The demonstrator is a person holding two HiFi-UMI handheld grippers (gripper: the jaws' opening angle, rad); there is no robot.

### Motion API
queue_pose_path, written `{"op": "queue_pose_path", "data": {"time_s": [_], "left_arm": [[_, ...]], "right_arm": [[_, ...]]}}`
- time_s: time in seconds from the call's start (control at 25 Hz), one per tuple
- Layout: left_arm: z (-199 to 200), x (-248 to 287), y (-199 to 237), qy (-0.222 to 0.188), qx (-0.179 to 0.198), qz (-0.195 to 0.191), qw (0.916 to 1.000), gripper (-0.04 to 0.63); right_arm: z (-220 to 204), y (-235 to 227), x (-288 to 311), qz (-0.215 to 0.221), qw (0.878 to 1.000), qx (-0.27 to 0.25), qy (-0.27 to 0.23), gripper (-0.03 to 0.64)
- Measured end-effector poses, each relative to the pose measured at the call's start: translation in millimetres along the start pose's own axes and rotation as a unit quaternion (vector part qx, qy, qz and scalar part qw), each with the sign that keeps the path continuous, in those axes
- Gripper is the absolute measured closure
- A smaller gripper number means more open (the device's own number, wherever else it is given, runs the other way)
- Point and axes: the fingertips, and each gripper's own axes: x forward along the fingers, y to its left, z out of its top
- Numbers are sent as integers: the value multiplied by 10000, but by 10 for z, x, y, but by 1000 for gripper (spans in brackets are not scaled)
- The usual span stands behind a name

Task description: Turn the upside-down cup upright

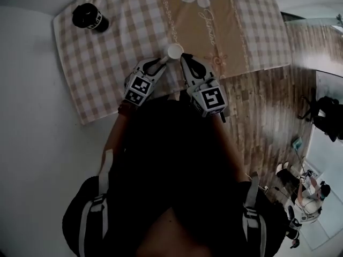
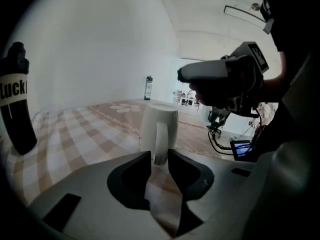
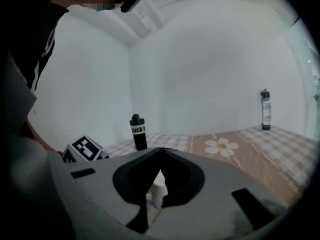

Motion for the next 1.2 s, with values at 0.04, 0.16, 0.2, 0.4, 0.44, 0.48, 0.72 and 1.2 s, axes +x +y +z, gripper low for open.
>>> {"op": "queue_pose_path", "data": {"time_s": [0.04, 0.16, 0.2, 0.4, 0.44, 0.48, 0.72, 1.2], "left_arm": [[-62, 25, -11, 119, 1, 17, 9999, 474], [-140, 68, -16, 256, 36, 83, 9996, 474], [-121, 80, -16, 269, 83, 81, 9996, 474], [-93, 151, -17, 462, 374, 7, 9982, 474], [-104, 165, -24, 539, 411, -5, 9977, 474], [-110, 178, -31, 602, 436, -4, 9972, 474], [-97, 225, -23, 746, 417, 57, 9963, 474], [-220, 262, -53, 1189, 868, 64, 9891, 508]], "right_arm": [[-6, -17, 6, -23, 10000, -14, 29, 615], [-16, -32, 18, -48, 9999, -24, 93, 615], [-26, -30, 25, -28, 9999, -45, 105, 616], [-102, -4, 55, 65, 9997, -48, 211, 615], [-102, 3, 54, 97, 9997, -45, 217, 615], [-102, 5, 56, 125, 9997, -43, 221, 615], [-86, 1, 115, 233, 9995, -53, 218, 615], [-137, -55, 101, 211, 9995, 109, 201, 615]]}}
